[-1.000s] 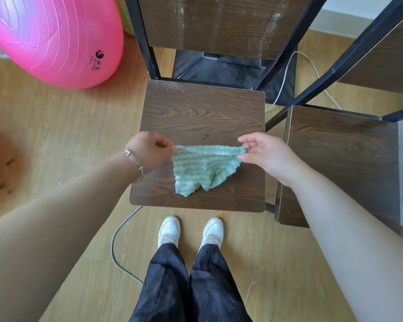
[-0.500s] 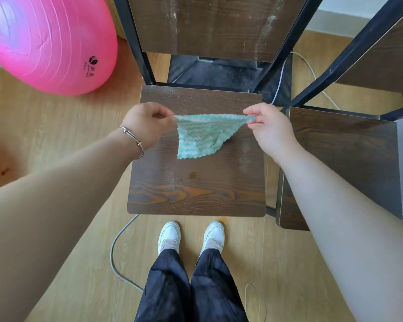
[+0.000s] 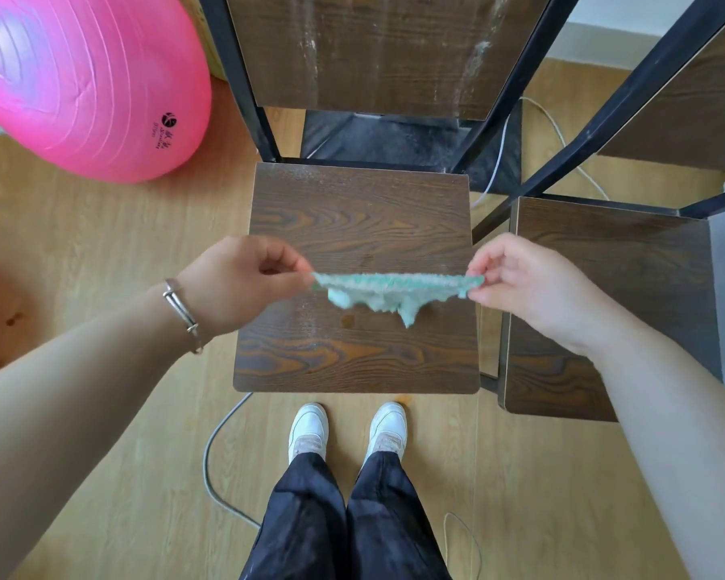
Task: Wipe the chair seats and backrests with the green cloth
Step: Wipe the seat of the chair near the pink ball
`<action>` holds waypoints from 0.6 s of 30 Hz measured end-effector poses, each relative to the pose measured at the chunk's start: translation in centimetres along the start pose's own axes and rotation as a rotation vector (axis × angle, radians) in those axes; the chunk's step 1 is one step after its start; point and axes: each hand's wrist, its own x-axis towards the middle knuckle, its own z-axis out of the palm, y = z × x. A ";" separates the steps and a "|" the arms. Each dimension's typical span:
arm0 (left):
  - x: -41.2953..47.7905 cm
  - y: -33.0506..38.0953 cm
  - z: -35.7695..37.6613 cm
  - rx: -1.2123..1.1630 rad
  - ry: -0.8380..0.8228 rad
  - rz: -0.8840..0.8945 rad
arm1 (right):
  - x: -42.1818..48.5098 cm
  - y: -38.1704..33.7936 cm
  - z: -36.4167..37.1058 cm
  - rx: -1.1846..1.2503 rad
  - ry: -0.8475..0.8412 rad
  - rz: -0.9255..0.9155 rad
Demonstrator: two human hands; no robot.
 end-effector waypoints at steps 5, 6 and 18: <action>1.5 -1.4 0.9 0.137 -0.025 -0.099 | 1.2 1.5 2.3 -0.128 -0.021 0.067; 2.6 -1.8 1.3 0.183 -0.011 -0.115 | 2.4 2.0 3.1 -0.165 0.000 0.073; 10.9 -4.1 3.7 0.263 0.113 -0.071 | 12.4 4.9 5.1 0.076 0.269 0.147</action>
